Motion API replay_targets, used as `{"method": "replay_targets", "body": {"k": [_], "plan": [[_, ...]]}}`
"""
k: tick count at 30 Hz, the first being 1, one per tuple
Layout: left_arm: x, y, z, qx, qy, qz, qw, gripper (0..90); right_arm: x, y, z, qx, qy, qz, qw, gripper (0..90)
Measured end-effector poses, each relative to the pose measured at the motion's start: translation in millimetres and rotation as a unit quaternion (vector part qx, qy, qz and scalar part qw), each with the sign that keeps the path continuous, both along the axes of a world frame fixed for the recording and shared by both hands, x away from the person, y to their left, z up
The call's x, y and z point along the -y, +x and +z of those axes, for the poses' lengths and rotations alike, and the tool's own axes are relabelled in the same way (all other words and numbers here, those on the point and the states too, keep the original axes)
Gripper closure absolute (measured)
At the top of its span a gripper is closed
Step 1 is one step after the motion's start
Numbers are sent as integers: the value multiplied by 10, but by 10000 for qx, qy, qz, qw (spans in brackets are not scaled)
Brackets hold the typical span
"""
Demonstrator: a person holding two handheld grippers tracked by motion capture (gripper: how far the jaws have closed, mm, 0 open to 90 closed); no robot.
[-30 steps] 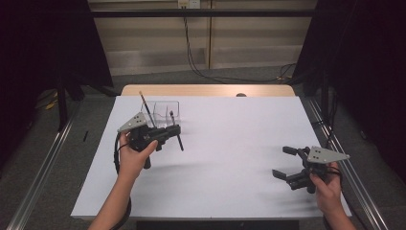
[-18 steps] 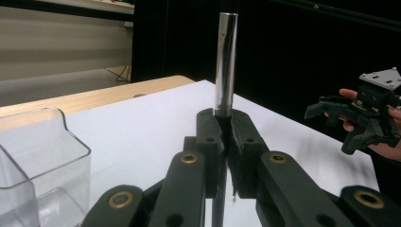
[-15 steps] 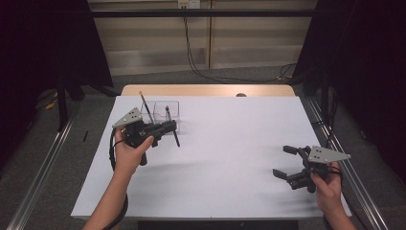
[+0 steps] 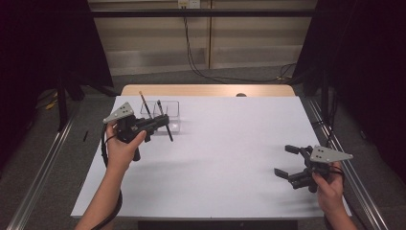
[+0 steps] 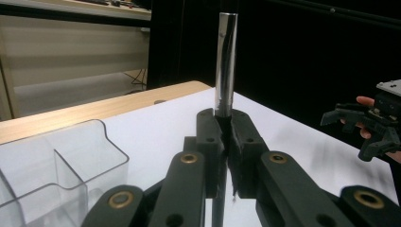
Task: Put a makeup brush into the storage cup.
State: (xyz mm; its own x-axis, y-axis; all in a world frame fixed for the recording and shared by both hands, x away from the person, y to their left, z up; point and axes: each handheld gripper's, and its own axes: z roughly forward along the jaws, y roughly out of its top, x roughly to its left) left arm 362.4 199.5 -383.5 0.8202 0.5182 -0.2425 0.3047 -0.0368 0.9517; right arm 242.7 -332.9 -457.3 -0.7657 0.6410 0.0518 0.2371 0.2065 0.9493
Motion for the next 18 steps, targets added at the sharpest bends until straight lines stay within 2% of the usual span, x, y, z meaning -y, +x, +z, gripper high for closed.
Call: {"method": "replay_targets", "body": {"k": [3,18], "plan": [[-23,17,13,11,61,18,10000,840,-3,13,0,6,8,-18,10000,22],[-109,70,20,16,42,111,9999,840,25,-12,-18,-27,6,-70,10000,22]]}}
